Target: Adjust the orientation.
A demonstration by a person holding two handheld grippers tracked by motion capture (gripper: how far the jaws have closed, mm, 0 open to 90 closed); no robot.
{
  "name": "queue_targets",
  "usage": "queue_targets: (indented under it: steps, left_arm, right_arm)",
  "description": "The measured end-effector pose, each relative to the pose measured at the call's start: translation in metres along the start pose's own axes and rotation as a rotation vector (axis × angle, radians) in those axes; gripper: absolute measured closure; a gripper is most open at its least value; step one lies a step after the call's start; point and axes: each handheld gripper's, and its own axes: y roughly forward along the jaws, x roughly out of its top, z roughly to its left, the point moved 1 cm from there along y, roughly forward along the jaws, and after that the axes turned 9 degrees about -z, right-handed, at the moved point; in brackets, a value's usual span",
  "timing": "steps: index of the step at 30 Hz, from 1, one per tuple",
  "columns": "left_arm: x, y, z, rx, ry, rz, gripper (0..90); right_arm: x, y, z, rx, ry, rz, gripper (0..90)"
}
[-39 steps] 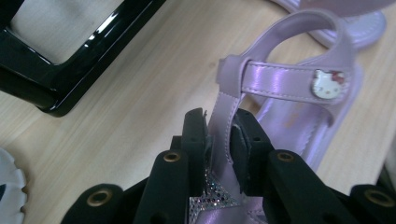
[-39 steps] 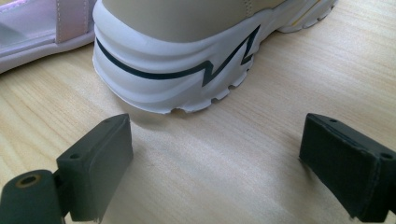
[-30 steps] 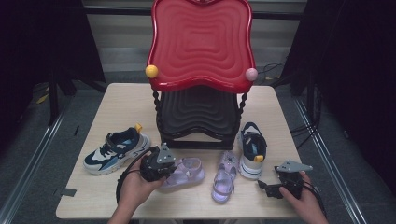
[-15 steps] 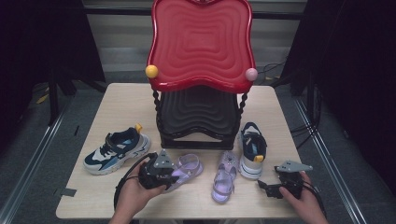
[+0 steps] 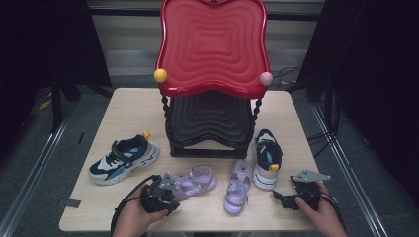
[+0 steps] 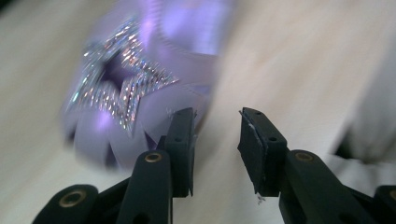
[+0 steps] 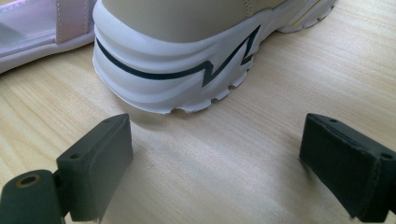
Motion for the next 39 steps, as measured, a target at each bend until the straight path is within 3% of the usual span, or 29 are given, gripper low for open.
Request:
queue_targets:
  steps: [2, 4, 5, 6, 8, 14, 15, 17, 19, 22, 24, 26, 27, 29, 32, 34, 39]
  left_arm:
    - [-0.005, -0.003, 0.012, 0.107, -0.037, -0.006, 48.0]
    - [-0.010, -0.002, 0.024, 0.078, -0.110, -0.062, 44.1]
    - [-0.010, -0.002, 0.024, 0.078, -0.110, -0.062, 41.8]
    - [-0.010, 0.000, 0.033, 0.037, -0.170, -0.134, 40.9]
    - [-0.007, 0.006, 0.037, 0.014, -0.194, -0.170, 40.9]
    - [0.003, 0.014, 0.045, -0.013, -0.233, -0.187, 41.9]
    - [0.004, 0.014, 0.048, -0.029, -0.256, -0.193, 43.6]
    - [0.004, 0.013, 0.049, -0.028, -0.265, -0.201, 48.5]
    - [0.003, 0.011, 0.051, 0.014, -0.293, -0.196, 50.9]
    - [0.002, 0.010, 0.052, 0.054, -0.307, -0.193, 53.0]
    - [0.004, 0.012, 0.052, 0.111, -0.269, -0.183, 57.8]
    - [0.004, 0.014, 0.053, 0.094, -0.267, -0.193, 56.8]
    - [0.005, 0.020, 0.054, 0.059, -0.284, -0.218, 56.3]
    - [0.008, 0.022, 0.055, 0.072, -0.290, -0.233, 57.0]
    - [0.009, 0.024, 0.057, 0.046, -0.300, -0.253, 56.1]
    - [0.009, 0.024, 0.058, 0.050, -0.295, -0.248, 55.7]
    - [0.006, 0.015, 0.056, 0.045, -0.298, -0.261, 51.1]
  right_arm:
    - [0.000, 0.000, 0.000, 0.000, 0.001, 0.000, 8.7]
    - [0.000, 0.000, 0.000, -0.001, 0.003, 0.002, 8.7]
    - [0.000, 0.000, 0.000, -0.001, 0.003, 0.002, 8.7]
    - [0.000, 0.000, 0.000, 0.000, 0.001, 0.000, 8.7]
    - [0.000, 0.000, 0.000, -0.001, 0.004, 0.003, 8.7]
    - [0.000, 0.000, 0.000, -0.002, 0.005, 0.003, 8.6]
    - [0.000, 0.000, 0.000, -0.002, 0.004, 0.002, 8.7]
    - [0.000, 0.000, 0.000, -0.002, 0.004, 0.002, 8.7]
    - [0.000, 0.000, 0.000, -0.002, 0.004, 0.002, 8.7]
    - [0.000, 0.000, 0.000, -0.002, 0.004, 0.002, 8.7]
    - [0.000, 0.000, 0.000, -0.002, 0.003, 0.002, 8.7]
    - [0.000, 0.000, 0.000, -0.002, 0.004, 0.003, 8.6]
    - [0.000, 0.000, 0.000, -0.002, 0.004, 0.003, 8.6]
    - [0.000, 0.000, 0.000, -0.002, 0.004, 0.003, 8.6]
    - [0.000, 0.000, 0.000, -0.002, 0.004, 0.002, 8.7]
    - [0.000, 0.000, 0.000, -0.002, 0.004, 0.003, 8.7]
    - [0.000, 0.000, 0.000, -0.002, 0.004, 0.002, 8.6]
